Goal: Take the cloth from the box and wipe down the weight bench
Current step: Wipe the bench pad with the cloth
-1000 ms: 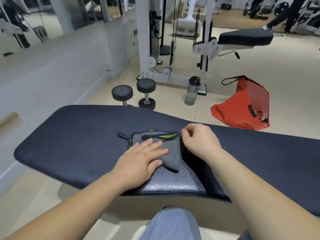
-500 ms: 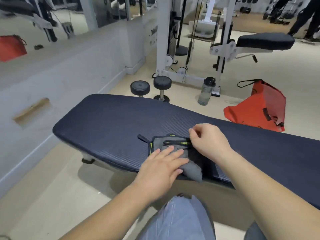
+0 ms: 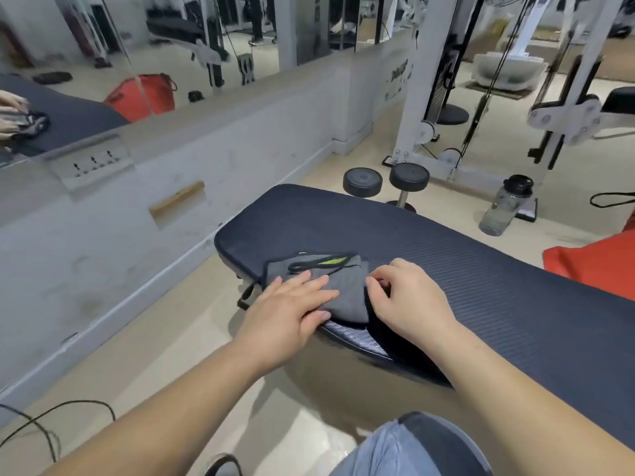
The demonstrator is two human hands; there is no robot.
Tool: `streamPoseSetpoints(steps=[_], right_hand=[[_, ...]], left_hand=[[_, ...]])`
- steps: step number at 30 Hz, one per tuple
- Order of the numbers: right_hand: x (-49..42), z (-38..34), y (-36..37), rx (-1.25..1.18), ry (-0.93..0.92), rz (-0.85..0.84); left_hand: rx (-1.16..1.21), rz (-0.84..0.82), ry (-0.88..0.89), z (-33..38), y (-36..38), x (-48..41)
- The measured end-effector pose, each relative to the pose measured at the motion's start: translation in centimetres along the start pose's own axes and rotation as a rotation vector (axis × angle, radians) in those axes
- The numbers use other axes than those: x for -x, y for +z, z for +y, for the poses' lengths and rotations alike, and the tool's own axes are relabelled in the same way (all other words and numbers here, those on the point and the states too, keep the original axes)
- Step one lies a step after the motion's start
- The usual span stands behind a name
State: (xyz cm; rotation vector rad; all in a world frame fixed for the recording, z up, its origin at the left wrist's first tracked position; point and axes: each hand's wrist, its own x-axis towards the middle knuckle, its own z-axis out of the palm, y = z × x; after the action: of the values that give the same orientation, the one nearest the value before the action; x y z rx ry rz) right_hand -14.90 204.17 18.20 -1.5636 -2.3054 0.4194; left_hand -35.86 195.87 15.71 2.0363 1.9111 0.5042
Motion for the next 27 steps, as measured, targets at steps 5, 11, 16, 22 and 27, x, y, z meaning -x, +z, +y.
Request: streamPoseSetpoints(steps=[5,11,16,22,27], right_hand=[[-2.7,-0.3,0.5,-0.023,-0.044,0.030],[-6.2,2.8,-0.5,-0.036,0.021,0.042],[-7.9,5.7,-1.3,-0.028,0.111,0.047],[-7.8,8.4,-3.3,0.018,0.200,0.144],[-7.2,10.7,-5.3,-0.184,0.329,0.100]], left_hand=[[-0.015,0.057,-0.205,-6.5,-3.3,-4.3],[-0.059,-0.109,-0.271,-8.1,-4.5,-11.2],[-0.092,-0.157,-0.363,-6.3,-3.7,-18.0],[-0.103,-0.171,-0.374,-1.0,-0.6,-24.2],[-0.117,-0.238,-0.139,7.6,3.7,-23.6]])
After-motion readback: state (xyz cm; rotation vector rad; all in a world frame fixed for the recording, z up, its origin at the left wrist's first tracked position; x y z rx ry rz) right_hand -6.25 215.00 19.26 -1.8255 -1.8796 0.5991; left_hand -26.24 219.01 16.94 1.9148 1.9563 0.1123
